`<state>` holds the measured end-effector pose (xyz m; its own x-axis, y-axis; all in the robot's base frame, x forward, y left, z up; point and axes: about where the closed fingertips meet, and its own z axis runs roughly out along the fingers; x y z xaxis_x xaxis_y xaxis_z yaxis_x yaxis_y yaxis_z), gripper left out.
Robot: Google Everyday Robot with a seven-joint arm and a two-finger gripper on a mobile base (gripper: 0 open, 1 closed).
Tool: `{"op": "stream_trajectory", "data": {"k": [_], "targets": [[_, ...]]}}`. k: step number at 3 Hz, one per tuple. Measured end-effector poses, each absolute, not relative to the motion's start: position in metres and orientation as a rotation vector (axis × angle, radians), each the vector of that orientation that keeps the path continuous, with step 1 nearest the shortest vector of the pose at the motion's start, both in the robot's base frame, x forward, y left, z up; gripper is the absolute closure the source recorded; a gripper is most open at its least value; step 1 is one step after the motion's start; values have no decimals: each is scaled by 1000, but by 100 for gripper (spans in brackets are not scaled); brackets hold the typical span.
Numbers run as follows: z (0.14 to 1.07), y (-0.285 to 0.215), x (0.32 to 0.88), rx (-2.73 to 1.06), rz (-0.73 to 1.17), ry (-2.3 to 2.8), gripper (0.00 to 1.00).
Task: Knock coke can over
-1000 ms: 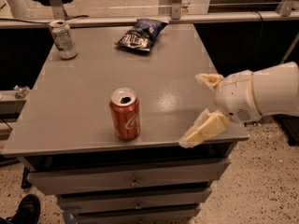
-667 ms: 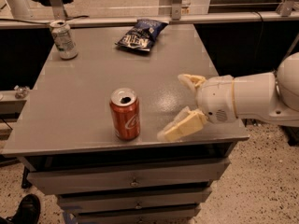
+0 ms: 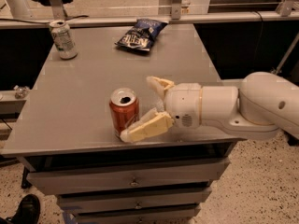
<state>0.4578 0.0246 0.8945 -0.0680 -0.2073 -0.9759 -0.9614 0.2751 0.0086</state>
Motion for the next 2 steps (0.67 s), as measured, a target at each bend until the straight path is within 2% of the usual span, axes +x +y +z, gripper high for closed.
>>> {"op": "stream_trajectory", "data": {"k": [1, 2], "targets": [[892, 52, 446, -1127, 983, 1456, 0], [885, 64, 440, -1120, 997, 1430, 18]]}}
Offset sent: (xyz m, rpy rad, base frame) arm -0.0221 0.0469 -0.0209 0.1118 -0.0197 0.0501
